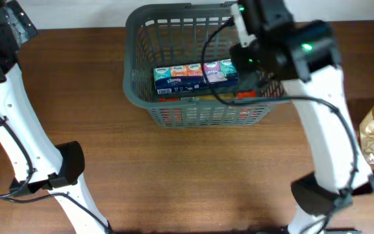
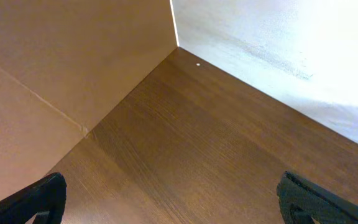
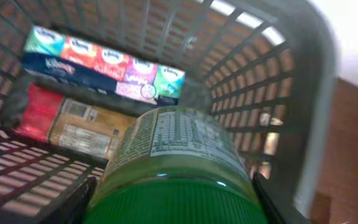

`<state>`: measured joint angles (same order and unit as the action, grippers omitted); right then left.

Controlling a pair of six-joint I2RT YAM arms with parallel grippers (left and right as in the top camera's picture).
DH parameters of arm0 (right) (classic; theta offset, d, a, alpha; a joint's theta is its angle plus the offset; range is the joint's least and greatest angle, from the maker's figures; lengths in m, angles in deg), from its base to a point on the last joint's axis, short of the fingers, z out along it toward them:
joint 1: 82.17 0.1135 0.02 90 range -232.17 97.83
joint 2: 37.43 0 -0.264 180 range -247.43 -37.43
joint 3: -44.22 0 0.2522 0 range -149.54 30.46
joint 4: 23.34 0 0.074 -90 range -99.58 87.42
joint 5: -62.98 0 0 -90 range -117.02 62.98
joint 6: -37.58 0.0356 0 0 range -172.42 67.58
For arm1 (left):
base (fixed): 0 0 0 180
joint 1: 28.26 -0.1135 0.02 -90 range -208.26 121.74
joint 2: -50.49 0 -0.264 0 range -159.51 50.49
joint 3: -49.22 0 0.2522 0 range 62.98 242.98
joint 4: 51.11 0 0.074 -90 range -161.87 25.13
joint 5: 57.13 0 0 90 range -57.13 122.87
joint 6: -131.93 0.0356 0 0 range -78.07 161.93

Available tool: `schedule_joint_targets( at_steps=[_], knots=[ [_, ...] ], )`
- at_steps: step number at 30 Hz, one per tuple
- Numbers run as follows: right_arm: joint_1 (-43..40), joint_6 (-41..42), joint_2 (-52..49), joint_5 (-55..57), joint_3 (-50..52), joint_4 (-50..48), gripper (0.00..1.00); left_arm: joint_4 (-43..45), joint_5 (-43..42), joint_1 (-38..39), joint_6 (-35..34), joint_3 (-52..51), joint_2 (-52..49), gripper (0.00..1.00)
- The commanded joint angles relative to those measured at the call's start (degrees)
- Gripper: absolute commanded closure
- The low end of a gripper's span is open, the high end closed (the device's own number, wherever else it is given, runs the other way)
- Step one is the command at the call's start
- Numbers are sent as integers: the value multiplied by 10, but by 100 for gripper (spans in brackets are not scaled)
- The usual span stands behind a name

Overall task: Pack container
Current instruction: 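Lift the jar with the right gripper and carry it over the basket, then lower the jar into the basket and open the right gripper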

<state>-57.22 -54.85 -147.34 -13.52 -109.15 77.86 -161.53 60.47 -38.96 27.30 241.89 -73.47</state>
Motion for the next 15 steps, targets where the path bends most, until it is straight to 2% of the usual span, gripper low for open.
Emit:
schedule_joint_targets(
  at_steps=[1, 15],
  knots=[
    [2, -1, -30, -27, -11, -2, 96, 0, 0, -2, -7, 0, -1, 1],
    [2, -2, -122, -108, -8, -1, 96, 0, 0, -2, -7, 0, -1, 1]
  ],
)
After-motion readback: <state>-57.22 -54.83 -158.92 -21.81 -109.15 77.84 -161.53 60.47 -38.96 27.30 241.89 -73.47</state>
